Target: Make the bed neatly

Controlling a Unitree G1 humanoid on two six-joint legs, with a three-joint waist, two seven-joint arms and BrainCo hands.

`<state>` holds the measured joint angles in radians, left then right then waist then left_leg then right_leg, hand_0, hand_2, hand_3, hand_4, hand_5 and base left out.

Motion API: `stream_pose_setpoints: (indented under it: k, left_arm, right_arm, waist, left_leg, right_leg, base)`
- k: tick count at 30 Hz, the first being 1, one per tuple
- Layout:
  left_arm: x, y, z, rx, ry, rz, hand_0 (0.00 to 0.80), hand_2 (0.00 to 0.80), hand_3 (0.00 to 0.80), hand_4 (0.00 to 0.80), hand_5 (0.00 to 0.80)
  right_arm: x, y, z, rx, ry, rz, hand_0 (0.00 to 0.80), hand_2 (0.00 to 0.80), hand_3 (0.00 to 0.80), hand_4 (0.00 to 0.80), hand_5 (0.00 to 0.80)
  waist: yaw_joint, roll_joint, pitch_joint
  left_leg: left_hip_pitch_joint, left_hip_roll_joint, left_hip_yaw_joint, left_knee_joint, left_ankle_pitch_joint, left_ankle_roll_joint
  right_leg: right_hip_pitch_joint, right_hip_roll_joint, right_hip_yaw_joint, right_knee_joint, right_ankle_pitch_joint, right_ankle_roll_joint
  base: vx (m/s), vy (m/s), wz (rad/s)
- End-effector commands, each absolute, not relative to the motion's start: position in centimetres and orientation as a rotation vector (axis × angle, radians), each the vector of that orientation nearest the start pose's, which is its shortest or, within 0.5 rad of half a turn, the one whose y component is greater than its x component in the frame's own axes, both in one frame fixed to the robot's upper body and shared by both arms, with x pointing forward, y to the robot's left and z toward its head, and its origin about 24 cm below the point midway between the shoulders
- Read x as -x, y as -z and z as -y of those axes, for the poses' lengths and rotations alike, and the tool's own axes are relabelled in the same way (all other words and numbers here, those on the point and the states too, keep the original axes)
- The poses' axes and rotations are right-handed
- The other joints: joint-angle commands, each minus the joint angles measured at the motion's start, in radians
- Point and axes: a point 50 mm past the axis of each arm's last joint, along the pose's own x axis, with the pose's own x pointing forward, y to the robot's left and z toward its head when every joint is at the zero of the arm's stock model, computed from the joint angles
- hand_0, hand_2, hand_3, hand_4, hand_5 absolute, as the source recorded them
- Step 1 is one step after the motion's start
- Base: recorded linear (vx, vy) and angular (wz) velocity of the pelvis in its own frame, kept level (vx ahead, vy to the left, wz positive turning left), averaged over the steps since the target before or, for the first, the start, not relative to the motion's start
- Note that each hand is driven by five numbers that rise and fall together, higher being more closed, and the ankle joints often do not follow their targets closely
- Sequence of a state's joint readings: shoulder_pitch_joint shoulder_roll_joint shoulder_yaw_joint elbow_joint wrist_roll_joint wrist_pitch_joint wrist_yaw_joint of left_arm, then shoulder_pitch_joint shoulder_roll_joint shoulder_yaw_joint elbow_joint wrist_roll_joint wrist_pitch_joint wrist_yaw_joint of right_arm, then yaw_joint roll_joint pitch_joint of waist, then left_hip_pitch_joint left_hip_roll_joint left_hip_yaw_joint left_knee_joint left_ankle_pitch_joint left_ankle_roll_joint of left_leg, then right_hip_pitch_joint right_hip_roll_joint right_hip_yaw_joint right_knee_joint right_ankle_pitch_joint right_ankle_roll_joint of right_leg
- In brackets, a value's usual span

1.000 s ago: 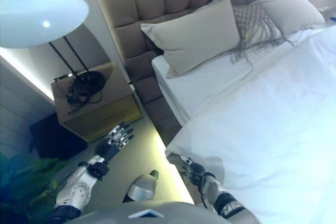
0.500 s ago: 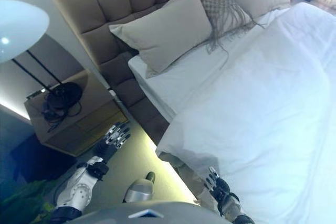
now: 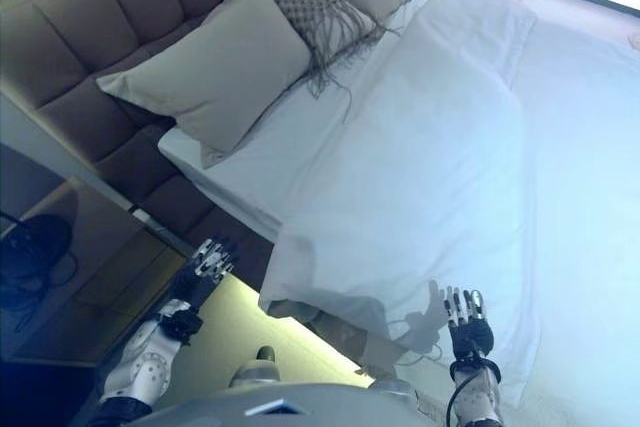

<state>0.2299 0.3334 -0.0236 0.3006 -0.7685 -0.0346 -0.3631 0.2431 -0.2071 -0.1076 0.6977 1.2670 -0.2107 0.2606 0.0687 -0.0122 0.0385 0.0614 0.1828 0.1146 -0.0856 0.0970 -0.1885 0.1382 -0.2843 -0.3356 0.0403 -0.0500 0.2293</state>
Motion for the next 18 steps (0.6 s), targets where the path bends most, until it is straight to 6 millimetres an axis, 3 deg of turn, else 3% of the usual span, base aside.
stream_pose_setpoints:
  k: [1,4,8,15,18]
  left_arm:
    - [-20.6,2.1,-22.5,0.461,0.18,-0.234,0.0,0.0,0.0,0.0,0.0]
    - [-20.6,2.1,-22.1,0.451,0.19,-0.23,0.0,0.0,0.0,0.0,0.0]
    - [-20.4,2.5,-22.6,0.446,0.173,-0.249,0.0,0.0,0.0,0.0,0.0]
    - [-20.3,2.1,-22.6,0.449,0.184,-0.238,0.0,0.0,0.0,0.0,0.0]
    - [-20.6,1.3,-22.5,0.287,0.215,-0.197,0.0,0.0,0.0,0.0,0.0]
  right_arm:
    - [-13.7,8.9,26.6,-0.922,0.513,-0.204,0.0,0.0,0.0,0.0,0.0]
    - [-13.5,9.0,25.6,-0.92,0.47,-0.235,0.0,0.0,0.0,0.0,0.0]
    - [-13.4,9.0,24.5,-0.921,0.434,-0.271,0.0,0.0,0.0,0.0,0.0]
    - [-13.4,8.9,24.6,-0.865,0.433,-0.305,0.0,0.0,0.0,0.0,0.0]
    - [-13.7,8.8,24.5,-0.865,0.424,-0.311,0.0,0.0,0.0,0.0,0.0]
  waist:
    - [0.017,0.004,0.011]
    - [0.011,0.002,0.015]
    - [0.006,-0.002,0.03]
    - [-0.004,0.02,0.021]
    - [-0.007,0.026,0.023]
  left_leg:
    - [0.02,0.022,0.036,0.075,-0.055,0.077]
    - [0.003,0.02,0.027,0.106,-0.066,0.082]
    - [-0.032,0.016,-0.018,0.179,-0.088,0.086]
    - [-0.018,0.028,-0.021,0.119,-0.056,0.081]
    - [-0.023,0.03,-0.02,0.117,-0.055,0.077]
  right_leg:
    - [-0.052,-0.045,0.014,0.016,0.124,-0.027]
    - [-0.071,-0.051,0.023,0.054,0.106,-0.032]
    - [-0.097,-0.047,0.045,0.109,0.077,-0.047]
    - [-0.09,-0.032,0.059,0.09,0.071,-0.048]
    - [-0.094,-0.033,0.057,0.089,0.068,-0.046]
  base:
    - [-0.023,-0.052,-0.05]
    - [-0.044,-0.057,-0.03]
    - [-0.038,-0.092,0.01]
    - [0.006,-0.014,0.01]
    - [0.014,0.047,0.0]
